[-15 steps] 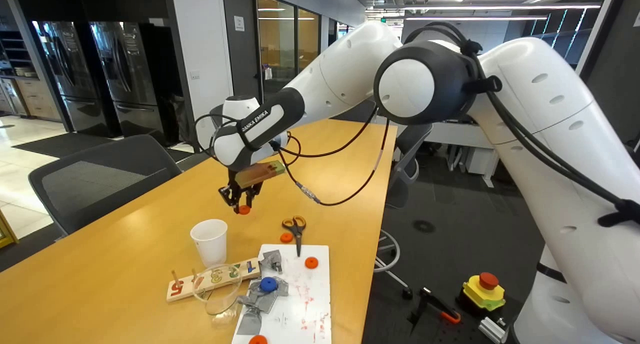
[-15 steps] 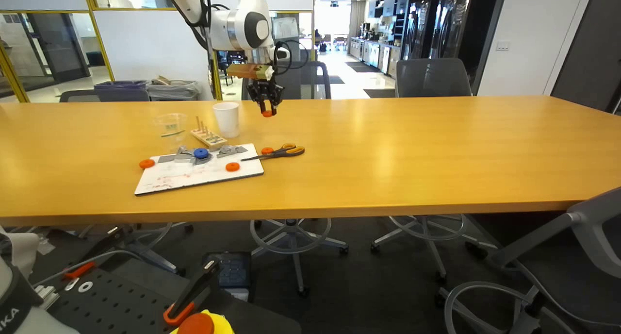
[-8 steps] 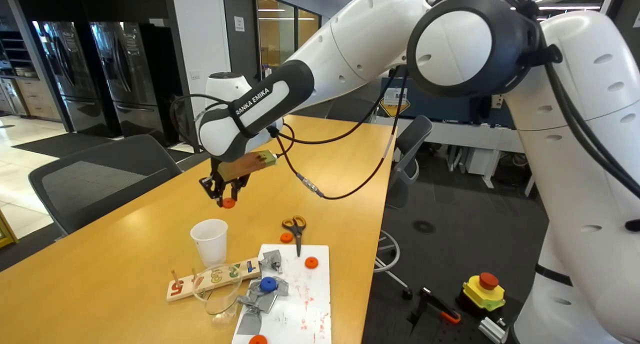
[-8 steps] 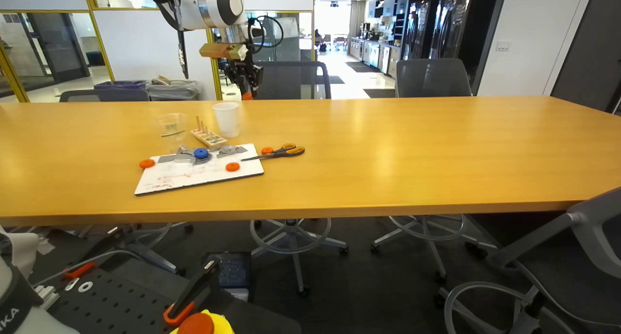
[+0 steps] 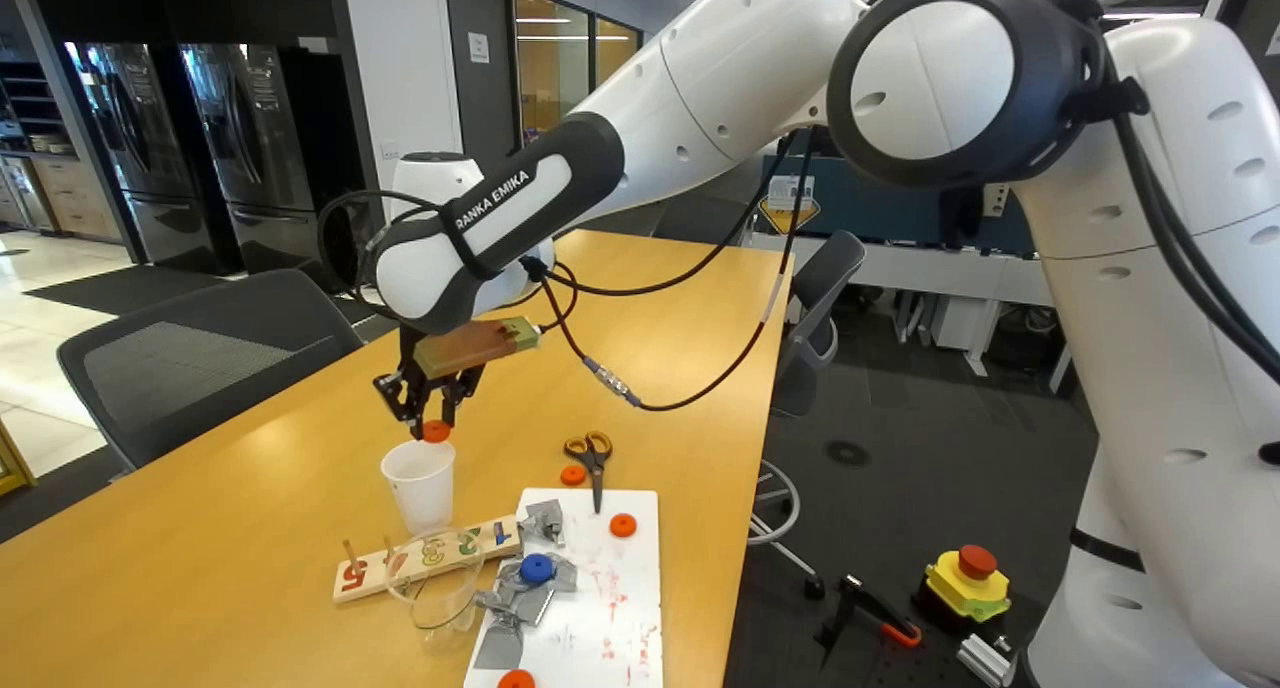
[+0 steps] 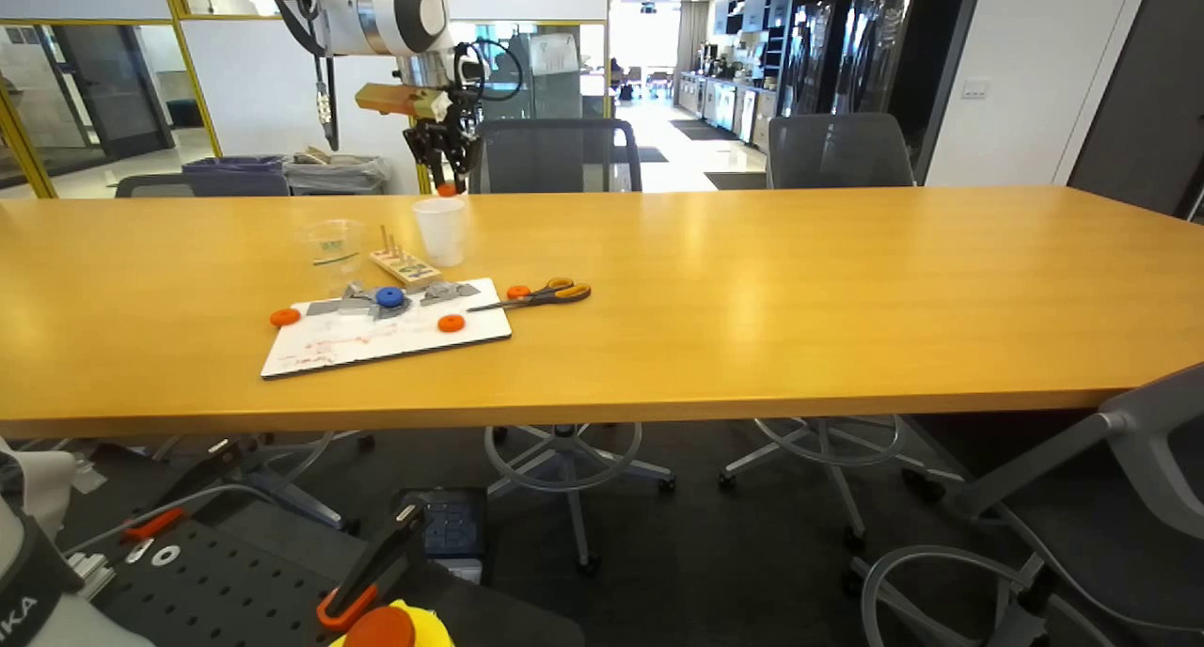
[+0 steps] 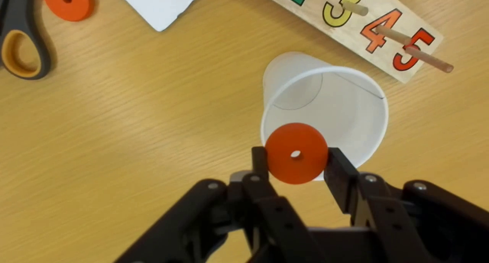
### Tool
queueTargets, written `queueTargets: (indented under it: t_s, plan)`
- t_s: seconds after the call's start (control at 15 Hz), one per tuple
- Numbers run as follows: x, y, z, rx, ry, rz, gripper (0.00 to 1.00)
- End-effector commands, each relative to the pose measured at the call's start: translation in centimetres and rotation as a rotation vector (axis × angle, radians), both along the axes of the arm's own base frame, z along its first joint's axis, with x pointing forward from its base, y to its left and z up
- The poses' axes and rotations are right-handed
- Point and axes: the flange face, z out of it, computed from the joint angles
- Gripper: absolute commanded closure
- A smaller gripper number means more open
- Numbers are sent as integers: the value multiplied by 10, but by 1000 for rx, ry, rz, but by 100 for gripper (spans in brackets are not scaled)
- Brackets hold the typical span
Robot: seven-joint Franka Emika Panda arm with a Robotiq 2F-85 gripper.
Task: Put the orange rings in the white cup, place the blue ring in the clear cup
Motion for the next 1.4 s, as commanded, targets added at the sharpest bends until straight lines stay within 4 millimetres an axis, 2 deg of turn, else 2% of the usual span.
queueTargets:
  t_s: [0.0,0.33,0.4,0.47,0.53,0.73,0.93,1.33]
  plan:
    - [1,8,-3,37,23,4,83]
    - [6,9,-13,39,31,-10,83]
    - [8,8,-16,41,34,-21,33]
    - [9,7,-17,43,34,-26,31]
    - [11,6,-18,41,36,-31,26]
    - [13,3,-16,31,28,-41,3]
    - [7,-6,-5,-42,8,-84,0]
    - [-28,-49,5,-164,77,-151,0]
